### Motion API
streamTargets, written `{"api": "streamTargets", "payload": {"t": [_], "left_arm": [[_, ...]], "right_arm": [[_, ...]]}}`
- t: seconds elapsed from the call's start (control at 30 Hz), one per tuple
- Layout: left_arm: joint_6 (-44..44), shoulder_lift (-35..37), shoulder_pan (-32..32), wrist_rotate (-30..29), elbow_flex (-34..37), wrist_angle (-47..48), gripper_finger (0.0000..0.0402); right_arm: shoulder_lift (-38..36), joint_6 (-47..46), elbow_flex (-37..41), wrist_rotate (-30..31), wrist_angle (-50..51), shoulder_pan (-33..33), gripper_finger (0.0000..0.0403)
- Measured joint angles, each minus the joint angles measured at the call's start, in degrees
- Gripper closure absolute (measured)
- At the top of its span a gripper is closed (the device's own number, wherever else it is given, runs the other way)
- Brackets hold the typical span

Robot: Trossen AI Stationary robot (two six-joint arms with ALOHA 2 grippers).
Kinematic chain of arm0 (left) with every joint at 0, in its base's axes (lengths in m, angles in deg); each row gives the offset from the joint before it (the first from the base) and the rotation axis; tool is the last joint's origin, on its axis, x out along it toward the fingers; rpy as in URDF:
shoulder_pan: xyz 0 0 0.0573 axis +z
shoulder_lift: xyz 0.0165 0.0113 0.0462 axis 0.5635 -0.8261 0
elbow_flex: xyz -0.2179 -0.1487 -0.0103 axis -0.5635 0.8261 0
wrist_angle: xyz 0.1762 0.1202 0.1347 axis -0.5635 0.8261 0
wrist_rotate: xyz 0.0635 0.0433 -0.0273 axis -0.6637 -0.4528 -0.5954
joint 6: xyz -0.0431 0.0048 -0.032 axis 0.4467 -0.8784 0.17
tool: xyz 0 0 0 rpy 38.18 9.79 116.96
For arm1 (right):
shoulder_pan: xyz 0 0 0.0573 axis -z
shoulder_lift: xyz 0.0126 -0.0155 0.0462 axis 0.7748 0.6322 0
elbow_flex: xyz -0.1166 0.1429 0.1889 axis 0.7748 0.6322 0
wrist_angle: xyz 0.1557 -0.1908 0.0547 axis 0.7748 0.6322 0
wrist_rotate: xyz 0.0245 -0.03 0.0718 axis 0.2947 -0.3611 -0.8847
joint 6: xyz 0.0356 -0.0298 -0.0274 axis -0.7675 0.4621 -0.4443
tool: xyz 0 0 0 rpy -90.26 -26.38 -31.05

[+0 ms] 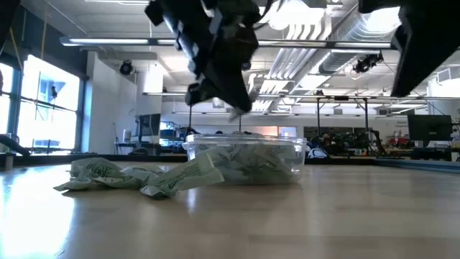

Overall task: Pick and place Stevia / Truvia into bins
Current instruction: Put the stevia packet into the transparent bin

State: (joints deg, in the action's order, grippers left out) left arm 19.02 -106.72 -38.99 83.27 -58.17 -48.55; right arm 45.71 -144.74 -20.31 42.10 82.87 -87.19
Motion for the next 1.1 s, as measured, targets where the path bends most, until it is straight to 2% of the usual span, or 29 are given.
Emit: {"api": "streamTargets", "payload": {"t": [0.23,0.3,0.5,0.6,0.73,0.9,1.0,1.1], "left_arm": [[-0.5,-7.5,-1.4,2.7,-5.0,3.9,0.0374],[-0.5,-8.0,-1.3,2.8,-4.6,7.7,0.0371],[-1.8,-8.8,-1.3,4.5,-4.7,8.4,0.0371],[-1.2,-8.3,-1.6,5.8,-5.7,10.4,0.0346],[-0.9,-7.0,-2.3,6.0,-10.9,16.8,0.0297],[-3.8,-6.0,-4.1,2.0,-19.0,27.0,0.0252],[-5.2,-3.9,-5.8,-3.5,-22.6,34.9,0.0236],[-3.7,-1.6,-7.8,-9.4,-22.0,40.9,0.0229]], "right_arm": [[0.0,-5.2,0.0,0.0,1.9,-3.3,0.0269],[0.0,-5.5,0.0,-0.2,2.7,-3.8,0.0269],[0.2,-6.7,0.0,1.4,4.9,-5.0,0.0269],[0.2,-7.7,0.0,2.0,4.8,-5.2,0.0269],[0.2,-7.0,0.0,2.4,3.0,-5.3,0.0269],[0.2,-4.5,0.0,2.7,1.8,-5.2,0.0269],[0.1,-3.3,0.0,2.8,1.6,-4.5,0.0269],[0.1,-2.2,0.0,2.5,1.3,-3.3,0.0269]]}}
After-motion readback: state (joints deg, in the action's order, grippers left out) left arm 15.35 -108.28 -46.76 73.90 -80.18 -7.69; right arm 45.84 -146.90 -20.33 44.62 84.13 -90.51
